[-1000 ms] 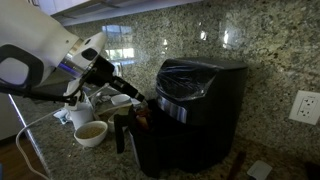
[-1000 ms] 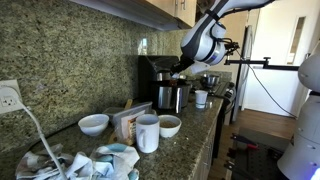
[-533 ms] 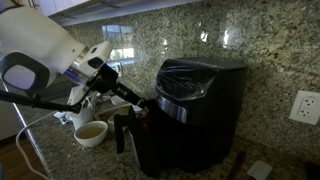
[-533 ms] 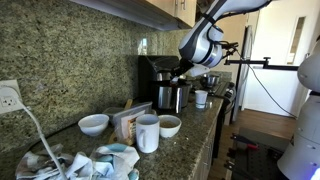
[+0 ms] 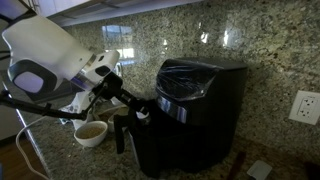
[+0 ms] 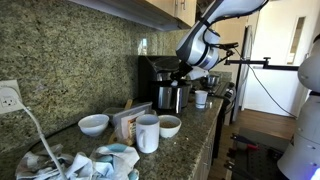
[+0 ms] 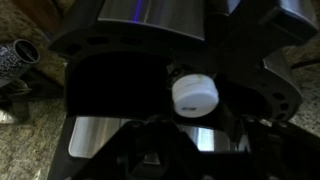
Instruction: Open the air fryer, then pick the bottle and put it in
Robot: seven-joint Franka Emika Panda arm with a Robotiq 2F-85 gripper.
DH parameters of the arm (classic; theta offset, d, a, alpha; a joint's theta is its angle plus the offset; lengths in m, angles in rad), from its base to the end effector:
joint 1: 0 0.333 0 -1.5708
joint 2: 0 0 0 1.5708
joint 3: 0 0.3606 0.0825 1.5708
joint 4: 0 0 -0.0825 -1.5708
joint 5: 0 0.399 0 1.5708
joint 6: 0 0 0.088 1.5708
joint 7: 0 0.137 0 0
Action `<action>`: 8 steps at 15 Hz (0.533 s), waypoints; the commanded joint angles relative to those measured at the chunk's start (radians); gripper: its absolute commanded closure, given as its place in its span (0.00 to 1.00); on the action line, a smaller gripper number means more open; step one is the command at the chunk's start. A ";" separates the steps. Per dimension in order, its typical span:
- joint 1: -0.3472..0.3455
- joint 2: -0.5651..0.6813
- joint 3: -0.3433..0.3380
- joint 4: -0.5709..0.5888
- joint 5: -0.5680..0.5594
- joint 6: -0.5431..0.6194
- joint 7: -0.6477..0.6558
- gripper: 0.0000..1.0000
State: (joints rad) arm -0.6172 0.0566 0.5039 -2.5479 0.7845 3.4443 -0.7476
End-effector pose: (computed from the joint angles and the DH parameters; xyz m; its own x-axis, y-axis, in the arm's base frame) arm 0.4938 -0.1456 0.3443 0.7133 -0.1141 0.6915 -0.2658 -0.9570 0.1162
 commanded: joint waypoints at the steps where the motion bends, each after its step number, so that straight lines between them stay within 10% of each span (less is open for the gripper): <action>1: 0.032 0.016 -0.018 0.025 0.063 0.001 -0.070 0.16; 8: 0.079 0.032 -0.054 0.041 0.102 0.005 -0.123 0.00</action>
State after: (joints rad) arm -0.5691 0.0783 0.4749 -2.5319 0.8295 3.4443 -0.8027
